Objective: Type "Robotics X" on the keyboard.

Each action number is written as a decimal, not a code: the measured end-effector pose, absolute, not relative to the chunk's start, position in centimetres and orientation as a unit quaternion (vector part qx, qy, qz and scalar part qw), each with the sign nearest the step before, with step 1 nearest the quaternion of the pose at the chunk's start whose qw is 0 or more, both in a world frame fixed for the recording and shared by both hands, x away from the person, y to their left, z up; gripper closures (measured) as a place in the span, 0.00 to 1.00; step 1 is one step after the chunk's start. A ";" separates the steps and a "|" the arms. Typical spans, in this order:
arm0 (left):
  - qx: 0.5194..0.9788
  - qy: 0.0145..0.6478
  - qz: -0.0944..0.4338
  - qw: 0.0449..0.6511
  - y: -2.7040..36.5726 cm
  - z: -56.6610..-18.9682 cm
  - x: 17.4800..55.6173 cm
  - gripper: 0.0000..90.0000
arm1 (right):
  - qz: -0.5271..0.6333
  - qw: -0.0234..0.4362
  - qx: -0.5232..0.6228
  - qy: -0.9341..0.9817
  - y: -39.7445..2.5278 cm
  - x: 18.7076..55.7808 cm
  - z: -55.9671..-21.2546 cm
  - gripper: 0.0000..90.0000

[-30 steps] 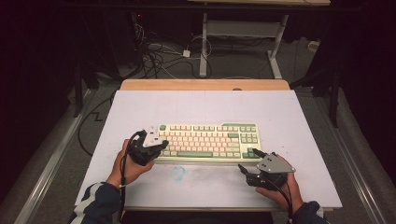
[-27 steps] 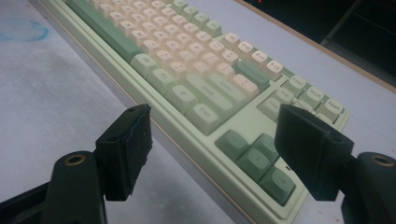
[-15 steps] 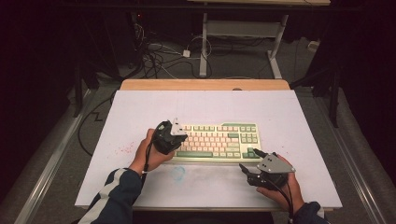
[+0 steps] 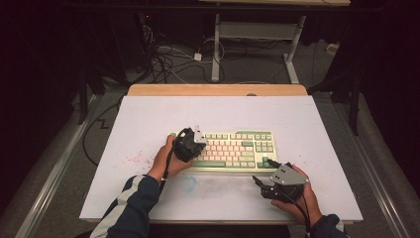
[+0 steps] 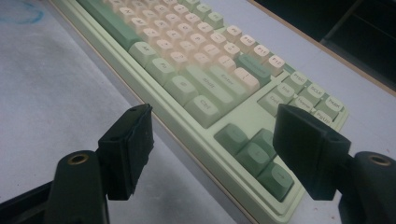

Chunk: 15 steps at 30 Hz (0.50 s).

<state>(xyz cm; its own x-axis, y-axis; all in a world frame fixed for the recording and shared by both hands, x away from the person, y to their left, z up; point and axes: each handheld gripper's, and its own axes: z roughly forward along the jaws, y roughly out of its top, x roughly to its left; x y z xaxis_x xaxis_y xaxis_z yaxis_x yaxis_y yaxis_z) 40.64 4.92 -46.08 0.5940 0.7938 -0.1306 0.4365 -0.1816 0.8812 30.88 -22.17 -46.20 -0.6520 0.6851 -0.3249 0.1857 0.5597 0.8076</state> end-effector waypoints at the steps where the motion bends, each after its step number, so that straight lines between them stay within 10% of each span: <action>1: 0.747 0.413 0.183 0.488 4.9 -46.1 40.7 0.95 | 0.386 0.323 0.264 0.823 -22.2 30.9 -46.2 0.33; 15: 0.739 0.416 0.186 0.496 5.0 -46.1 40.9 0.94 | 0.384 0.326 0.262 0.823 -22.1 30.8 -46.2 0.33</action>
<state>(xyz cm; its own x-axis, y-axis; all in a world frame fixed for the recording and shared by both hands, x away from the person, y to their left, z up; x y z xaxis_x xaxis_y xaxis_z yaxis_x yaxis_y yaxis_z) 40.92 5.04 -46.12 0.5847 0.7994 -0.1382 0.4307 -0.1616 0.8879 30.84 -22.10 -46.21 -0.6502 0.6817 -0.3355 0.1806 0.5676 0.8033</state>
